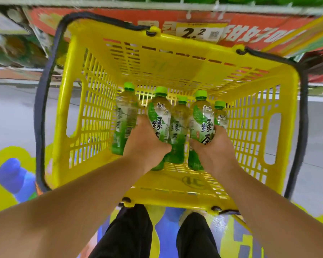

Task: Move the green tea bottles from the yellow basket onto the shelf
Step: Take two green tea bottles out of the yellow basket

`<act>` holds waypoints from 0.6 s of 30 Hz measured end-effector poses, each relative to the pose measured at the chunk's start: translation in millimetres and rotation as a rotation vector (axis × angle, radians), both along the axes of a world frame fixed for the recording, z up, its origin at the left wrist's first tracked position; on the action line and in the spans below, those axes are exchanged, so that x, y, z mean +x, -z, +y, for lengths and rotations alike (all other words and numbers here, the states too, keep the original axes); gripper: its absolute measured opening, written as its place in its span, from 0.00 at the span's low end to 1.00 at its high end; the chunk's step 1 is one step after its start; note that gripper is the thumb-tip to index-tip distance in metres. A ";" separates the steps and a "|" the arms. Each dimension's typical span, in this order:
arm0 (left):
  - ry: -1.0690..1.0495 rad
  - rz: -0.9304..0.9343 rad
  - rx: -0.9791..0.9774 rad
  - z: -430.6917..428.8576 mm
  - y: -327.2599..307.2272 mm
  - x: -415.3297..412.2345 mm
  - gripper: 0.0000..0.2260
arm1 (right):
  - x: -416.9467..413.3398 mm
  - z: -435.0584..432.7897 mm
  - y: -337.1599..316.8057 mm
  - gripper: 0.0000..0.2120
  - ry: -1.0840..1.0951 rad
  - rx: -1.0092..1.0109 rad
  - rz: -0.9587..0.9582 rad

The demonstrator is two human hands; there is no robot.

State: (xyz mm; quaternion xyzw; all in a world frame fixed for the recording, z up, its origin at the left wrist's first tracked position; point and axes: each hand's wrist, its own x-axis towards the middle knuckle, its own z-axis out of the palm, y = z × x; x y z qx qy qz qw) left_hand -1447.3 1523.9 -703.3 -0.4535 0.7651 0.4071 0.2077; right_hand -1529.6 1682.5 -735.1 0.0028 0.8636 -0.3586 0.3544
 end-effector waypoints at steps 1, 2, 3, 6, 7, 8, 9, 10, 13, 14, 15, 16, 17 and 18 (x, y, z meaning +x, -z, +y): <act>0.007 -0.001 -0.018 0.0 -6.8 -0.8 0.28 | -0.8 0.8 -8.0 0.15 -0.010 -0.003 0.021; 0.010 0.001 -0.033 0.0 -14.6 -2.1 0.29 | -2.1 1.5 -17.2 0.15 -0.021 -0.006 0.041; 0.006 0.007 -0.039 -0.2 -22.9 -3.3 0.30 | -3.2 1.7 -26.2 0.15 -0.030 -0.007 0.068; 0.010 0.028 -0.057 -2.6 -52.0 -5.5 0.31 | -6.9 0.2 -52.6 0.18 -0.069 -0.004 0.135; 0.015 0.034 -0.068 -3.8 -62.9 -5.9 0.31 | -8.9 -0.8 -62.2 0.18 -0.075 0.000 0.155; 0.015 0.041 -0.079 -5.2 -73.9 -5.8 0.31 | -10.4 -2.1 -73.8 0.18 -0.076 0.004 0.168; 0.016 0.047 -0.095 -6.7 -85.5 -5.4 0.31 | -11.5 -3.3 -86.8 0.19 -0.076 -0.003 0.181; 0.019 0.050 -0.112 -8.1 -98.1 -5.5 0.32 | -12.6 -4.1 -99.7 0.19 -0.077 -0.017 0.192; -0.006 0.067 -0.131 -12.2 -140.1 -5.1 0.36 | -13.7 -5.3 -143.3 0.23 -0.063 -0.045 0.215; -0.027 0.076 -0.135 -13.6 -155.5 -4.3 0.34 | -13.5 -5.8 -158.6 0.21 -0.055 -0.059 0.229; -0.045 0.082 -0.147 -14.4 -172.2 -3.8 0.33 | -13.0 -5.8 -174.2 0.20 -0.052 -0.070 0.249; -0.062 0.083 -0.166 -14.6 -189.5 -2.5 0.33 | -12.3 -5.1 -189.8 0.20 -0.045 -0.081 0.269; -0.071 0.082 -0.183 -13.7 -208.6 -1.5 0.34 | -10.9 -3.6 -206.9 0.18 -0.044 -0.092 0.287; -0.074 0.081 -0.197 -12.7 -228.3 -0.7 0.34 | -8.9 -2.9 -225.9 0.17 -0.043 -0.100 0.302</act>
